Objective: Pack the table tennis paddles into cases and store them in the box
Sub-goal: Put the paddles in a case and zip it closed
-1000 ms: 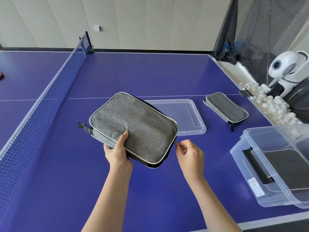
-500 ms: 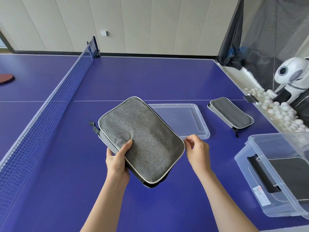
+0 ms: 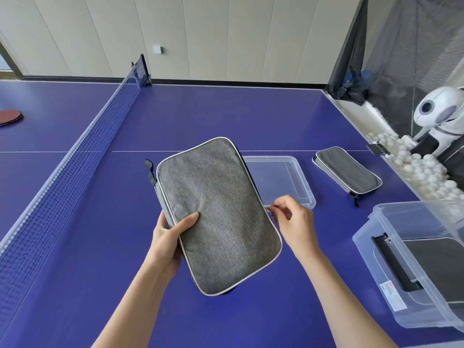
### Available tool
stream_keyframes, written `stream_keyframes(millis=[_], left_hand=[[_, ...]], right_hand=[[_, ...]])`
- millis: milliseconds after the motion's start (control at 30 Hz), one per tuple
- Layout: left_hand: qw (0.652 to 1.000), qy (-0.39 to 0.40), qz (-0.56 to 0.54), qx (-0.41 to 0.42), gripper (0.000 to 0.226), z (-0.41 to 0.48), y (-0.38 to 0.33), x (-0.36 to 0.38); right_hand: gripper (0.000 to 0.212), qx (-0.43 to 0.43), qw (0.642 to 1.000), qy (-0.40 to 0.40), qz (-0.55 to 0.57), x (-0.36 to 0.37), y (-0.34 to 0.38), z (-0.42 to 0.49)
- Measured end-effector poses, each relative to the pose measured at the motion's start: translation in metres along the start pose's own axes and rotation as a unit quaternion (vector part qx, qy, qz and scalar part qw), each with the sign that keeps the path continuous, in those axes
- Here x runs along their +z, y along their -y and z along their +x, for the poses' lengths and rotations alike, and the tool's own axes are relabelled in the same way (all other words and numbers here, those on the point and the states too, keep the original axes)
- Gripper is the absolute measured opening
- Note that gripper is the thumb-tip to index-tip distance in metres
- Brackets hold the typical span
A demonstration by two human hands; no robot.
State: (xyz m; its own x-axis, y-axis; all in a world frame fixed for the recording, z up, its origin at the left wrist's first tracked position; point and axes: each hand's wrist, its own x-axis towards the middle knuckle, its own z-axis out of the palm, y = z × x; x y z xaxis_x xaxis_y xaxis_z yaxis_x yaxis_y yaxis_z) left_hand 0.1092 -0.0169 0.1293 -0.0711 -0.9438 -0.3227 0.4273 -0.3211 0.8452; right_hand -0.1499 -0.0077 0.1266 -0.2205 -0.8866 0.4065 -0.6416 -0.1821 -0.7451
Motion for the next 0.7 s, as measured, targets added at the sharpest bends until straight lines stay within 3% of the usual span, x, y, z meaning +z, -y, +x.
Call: stream_keyframes(millis=[333,700], left_hand=[[0.997,0.057,0.055,0.007,0.056,-0.004,-0.001,-0.001],[0.993,0.098,0.068,0.005,0.067,-0.004,0.003,-0.003]], right_hand=[[0.01,0.07,0.993,0.039,0.087,-0.006,0.007,0.007],[0.019,0.157,0.969,0.054,0.185,-0.012,0.009,0.01]])
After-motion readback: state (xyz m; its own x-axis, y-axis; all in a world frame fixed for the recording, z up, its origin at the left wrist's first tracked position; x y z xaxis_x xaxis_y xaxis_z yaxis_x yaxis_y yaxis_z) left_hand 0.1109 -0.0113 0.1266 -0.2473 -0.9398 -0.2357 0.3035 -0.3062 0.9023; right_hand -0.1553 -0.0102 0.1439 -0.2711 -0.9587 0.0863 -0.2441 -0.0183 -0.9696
